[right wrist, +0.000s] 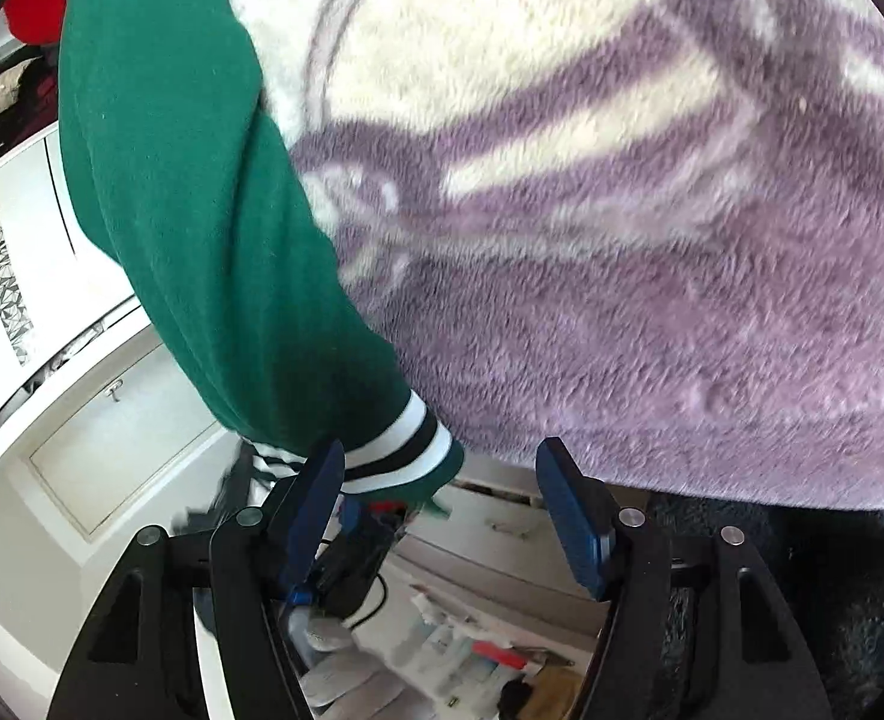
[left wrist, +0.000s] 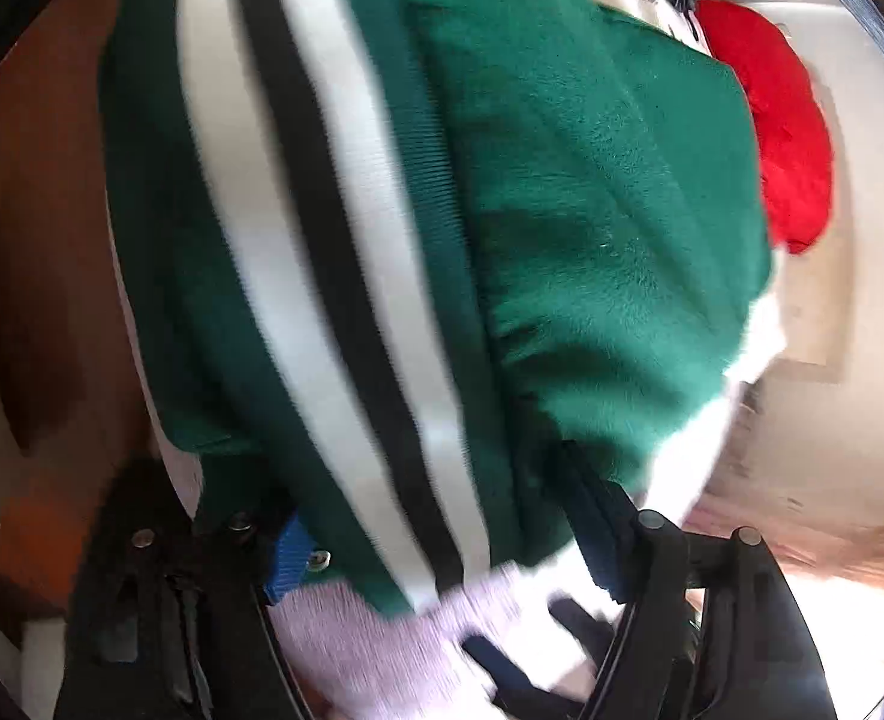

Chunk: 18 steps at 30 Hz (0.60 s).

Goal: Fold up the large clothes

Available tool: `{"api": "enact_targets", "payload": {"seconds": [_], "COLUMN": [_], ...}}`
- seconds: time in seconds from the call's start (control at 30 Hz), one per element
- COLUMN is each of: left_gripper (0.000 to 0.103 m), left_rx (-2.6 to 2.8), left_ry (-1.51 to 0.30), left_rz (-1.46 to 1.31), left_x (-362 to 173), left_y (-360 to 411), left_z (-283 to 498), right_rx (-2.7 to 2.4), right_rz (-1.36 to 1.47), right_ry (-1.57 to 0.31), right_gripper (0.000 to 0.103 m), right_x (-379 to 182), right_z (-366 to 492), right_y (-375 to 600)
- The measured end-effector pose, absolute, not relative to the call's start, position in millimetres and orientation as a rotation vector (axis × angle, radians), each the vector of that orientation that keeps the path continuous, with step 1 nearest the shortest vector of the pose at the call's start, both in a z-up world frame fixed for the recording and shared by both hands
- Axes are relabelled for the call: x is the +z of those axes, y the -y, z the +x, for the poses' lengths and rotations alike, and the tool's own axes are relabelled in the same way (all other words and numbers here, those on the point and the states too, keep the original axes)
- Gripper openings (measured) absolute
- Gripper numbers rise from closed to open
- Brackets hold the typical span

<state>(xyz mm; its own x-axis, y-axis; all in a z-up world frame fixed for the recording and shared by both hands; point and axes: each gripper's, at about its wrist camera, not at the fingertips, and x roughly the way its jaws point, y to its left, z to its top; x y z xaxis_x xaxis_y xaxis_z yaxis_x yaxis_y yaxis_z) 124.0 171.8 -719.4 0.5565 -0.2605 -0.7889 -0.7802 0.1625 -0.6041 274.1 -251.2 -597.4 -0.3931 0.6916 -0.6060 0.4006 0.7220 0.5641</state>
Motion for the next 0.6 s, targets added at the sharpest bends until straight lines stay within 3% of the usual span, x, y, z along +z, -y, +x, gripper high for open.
{"api": "enact_targets", "payload": {"seconds": [0.03,0.07,0.17,0.27,0.37,0.43,0.53,0.6], "left_gripper": [0.027,0.016,0.011,0.011,0.012,0.017,0.021,0.042], "left_rx": [0.497,0.459,0.189,-0.012,0.115,0.092,0.113,0.162], "left_ry": [-0.913,-0.838,-0.517,-0.362,-0.613,-0.682,-0.733,-0.747], "left_rz": [-1.391,-1.405,-1.499,-1.532,-1.534,-1.635,-1.618,-1.591], "left_x": [-710.9,-703.0,-670.1,-679.5,-738.0,-767.9,-748.1,-725.5], "left_y": [-171.7,-172.7,-180.7,-192.7,-203.0,-207.9,-228.1,-246.6], "left_z": [120.7,115.9,100.8,94.0,79.2,59.1,34.2,19.2], "right_rx": [0.400,0.395,0.405,0.404,0.376,0.380,0.425,0.461], "right_rz": [0.805,0.794,0.775,0.760,0.784,0.797,0.833,0.877], "right_ry": [-2.032,-2.027,-2.020,-2.030,-2.052,-2.059,-2.061,-2.069], "right_gripper": [0.068,0.068,0.068,0.068,0.068,0.068,0.068,0.068], "right_x": [-594.0,-591.8,-583.9,-577.8,-574.0,-578.2,-569.0,-567.7], "right_z": [281.0,284.0,299.6,303.1,309.3,312.6,314.3,314.5], "right_y": [254.9,257.1,271.2,287.0,302.7,306.1,301.1,294.2]}}
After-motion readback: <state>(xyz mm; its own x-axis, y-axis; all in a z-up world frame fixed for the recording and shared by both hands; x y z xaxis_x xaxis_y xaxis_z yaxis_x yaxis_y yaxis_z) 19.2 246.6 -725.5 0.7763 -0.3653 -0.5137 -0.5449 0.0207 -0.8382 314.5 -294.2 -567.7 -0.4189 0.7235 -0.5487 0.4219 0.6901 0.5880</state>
